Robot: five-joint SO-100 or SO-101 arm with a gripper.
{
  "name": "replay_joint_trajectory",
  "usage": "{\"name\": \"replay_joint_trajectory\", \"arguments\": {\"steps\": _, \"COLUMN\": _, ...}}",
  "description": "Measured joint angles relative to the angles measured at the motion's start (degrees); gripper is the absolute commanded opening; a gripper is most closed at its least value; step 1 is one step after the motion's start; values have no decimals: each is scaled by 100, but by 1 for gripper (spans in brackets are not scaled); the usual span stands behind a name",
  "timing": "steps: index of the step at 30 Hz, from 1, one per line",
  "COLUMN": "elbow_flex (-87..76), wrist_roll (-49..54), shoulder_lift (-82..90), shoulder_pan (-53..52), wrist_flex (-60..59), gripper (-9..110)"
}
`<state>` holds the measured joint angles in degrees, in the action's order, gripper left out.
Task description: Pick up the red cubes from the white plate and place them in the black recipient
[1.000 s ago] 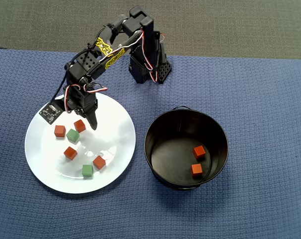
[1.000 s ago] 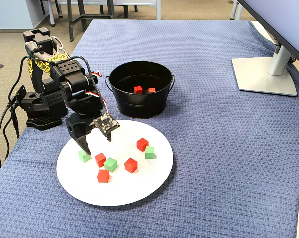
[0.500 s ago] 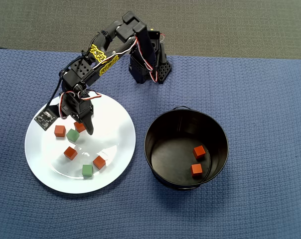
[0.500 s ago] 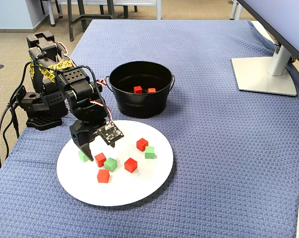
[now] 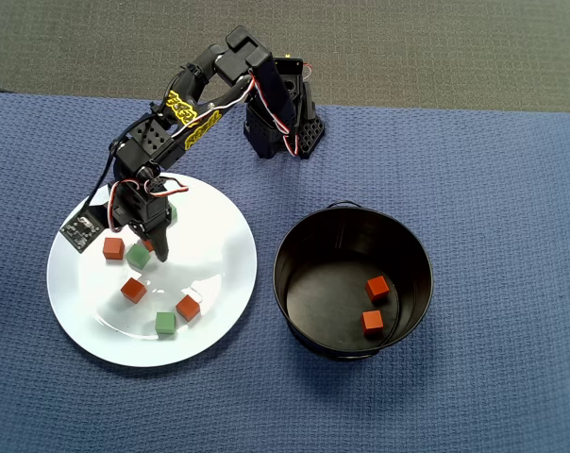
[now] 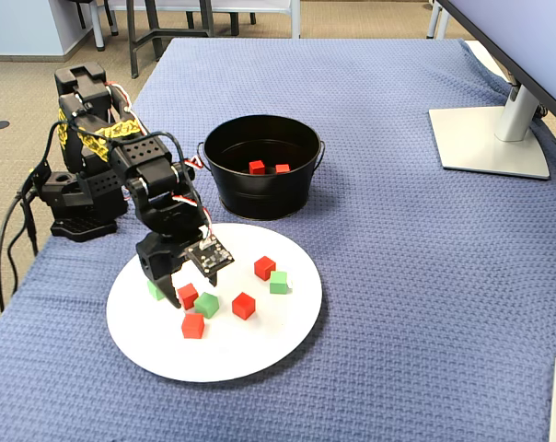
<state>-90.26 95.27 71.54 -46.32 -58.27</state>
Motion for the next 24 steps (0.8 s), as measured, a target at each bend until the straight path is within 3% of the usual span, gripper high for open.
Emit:
{"name": "replay_joint_trajectory", "arguments": {"steps": 10, "elbow_flex": -272, "wrist_roll": 0, "shoulder_lift": 0, "shoulder_pan": 0, "wrist_flex": 53, "gripper": 19}}
{"name": "replay_joint_trajectory", "arguments": {"steps": 16, "elbow_flex": -272, "wrist_roll": 0, "shoulder_lift": 0, "shoulder_pan": 0, "wrist_flex": 53, "gripper": 0}}
{"name": "replay_joint_trajectory", "arguments": {"steps": 24, "elbow_flex": -281, "wrist_roll": -97, "shoulder_lift": 0, "shoulder_pan": 0, "wrist_flex": 53, "gripper": 0}}
